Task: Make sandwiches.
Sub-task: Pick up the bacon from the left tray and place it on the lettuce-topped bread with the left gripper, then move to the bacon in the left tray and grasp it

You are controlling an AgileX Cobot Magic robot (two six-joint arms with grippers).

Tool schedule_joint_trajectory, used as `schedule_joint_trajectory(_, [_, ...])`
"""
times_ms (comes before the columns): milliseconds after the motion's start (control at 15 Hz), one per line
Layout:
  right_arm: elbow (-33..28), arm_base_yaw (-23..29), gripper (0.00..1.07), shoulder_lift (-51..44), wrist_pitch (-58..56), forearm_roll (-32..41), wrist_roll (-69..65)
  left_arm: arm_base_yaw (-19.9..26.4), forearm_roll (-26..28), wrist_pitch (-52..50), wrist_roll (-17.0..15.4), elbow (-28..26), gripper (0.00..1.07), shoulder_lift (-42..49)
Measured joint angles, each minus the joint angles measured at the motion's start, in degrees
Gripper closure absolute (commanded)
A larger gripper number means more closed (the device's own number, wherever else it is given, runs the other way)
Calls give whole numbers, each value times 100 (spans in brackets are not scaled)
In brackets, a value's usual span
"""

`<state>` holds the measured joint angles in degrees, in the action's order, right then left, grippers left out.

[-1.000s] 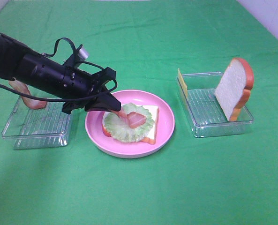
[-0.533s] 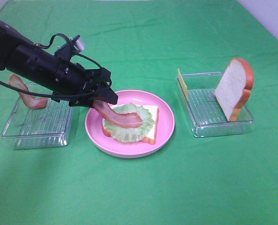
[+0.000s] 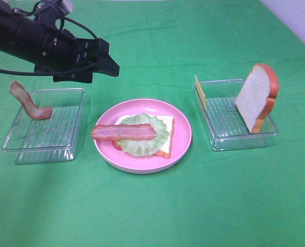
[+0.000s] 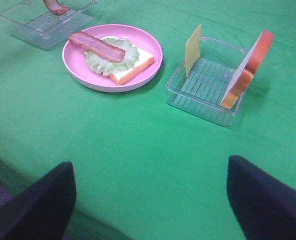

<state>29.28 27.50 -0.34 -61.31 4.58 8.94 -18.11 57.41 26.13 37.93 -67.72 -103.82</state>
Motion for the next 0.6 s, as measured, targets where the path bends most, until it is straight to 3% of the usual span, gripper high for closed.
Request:
schedule_joint_trajectory(133, [0,0,29,0,0,0,0,0,-762,-57,-859,0,38,258])
schedule_joint_trajectory(200, [0,0,29,0,0,0,0,23,-1364,-11,-1444,-23,38,361])
schedule_joint_trajectory(267, [0,0,29,0,0,0,0,115,-2332,527,-2578,-218,38,407])
schedule_joint_trajectory(333, [0,0,29,0,0,0,0,252,-3083,1054,-3260,-447,38,407])
schedule_joint_trajectory(467, [0,0,29,0,0,0,0,498,-4389,1908,-4097,-888,38,407])
schedule_joint_trajectory(600, [0,0,29,0,0,0,0,716,-5386,2555,-4624,-1243,38,407])
